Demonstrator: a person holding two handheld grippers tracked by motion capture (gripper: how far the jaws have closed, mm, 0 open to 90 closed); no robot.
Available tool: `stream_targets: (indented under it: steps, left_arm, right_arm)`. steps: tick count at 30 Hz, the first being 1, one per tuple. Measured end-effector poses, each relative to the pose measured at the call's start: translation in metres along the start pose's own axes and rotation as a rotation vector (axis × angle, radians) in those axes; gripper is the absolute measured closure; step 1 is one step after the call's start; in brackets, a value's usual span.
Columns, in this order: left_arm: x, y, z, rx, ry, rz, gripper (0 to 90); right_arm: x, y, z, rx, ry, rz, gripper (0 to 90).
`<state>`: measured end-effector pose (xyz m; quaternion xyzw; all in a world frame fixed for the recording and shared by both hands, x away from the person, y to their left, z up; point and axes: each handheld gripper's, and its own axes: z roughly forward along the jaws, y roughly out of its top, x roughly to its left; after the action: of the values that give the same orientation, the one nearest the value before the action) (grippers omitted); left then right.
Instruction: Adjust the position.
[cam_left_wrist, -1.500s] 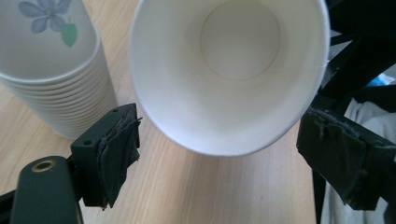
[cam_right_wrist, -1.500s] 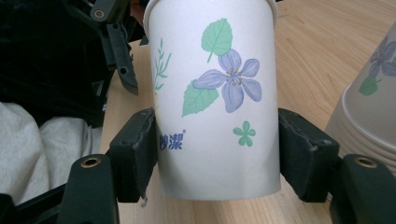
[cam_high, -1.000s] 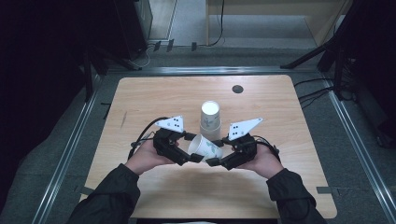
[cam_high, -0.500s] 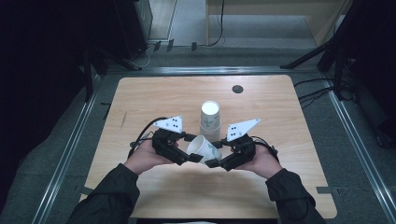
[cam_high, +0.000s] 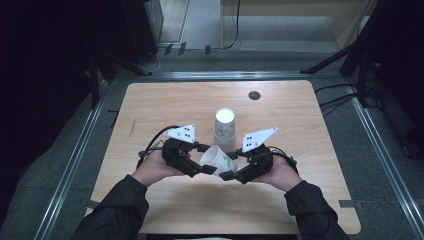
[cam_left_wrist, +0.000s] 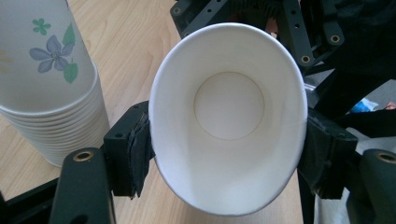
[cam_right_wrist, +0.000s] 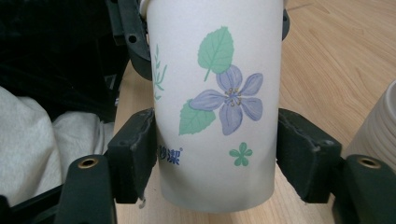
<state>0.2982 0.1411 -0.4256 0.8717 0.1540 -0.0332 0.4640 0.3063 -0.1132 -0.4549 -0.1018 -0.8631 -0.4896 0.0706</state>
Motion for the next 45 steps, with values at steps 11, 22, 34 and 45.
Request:
stream_targets:
  steps: [11, 22, 34, 45]
  left_arm:
    - [-0.008, 0.012, 0.004, 0.182, 0.077, 0.114, 28.1]
    - [-0.01, 0.018, 0.018, 0.295, 0.09, 0.132, 27.4]
    - [-0.003, 0.01, 0.012, 0.209, 0.058, 0.092, 17.5]
    - [-0.002, 0.003, 0.005, 0.03, 0.032, 0.028, 14.9]
  right_arm:
    - [-0.001, -0.002, 0.01, 0.035, -0.019, -0.021, 28.4]
    - [-0.002, -0.006, 0.025, 0.1, -0.021, -0.046, 34.1]
    - [-0.001, -0.005, 0.02, 0.068, -0.024, -0.049, 33.7]
    - [-0.001, -0.002, 0.012, 0.013, -0.015, -0.02, 33.4]
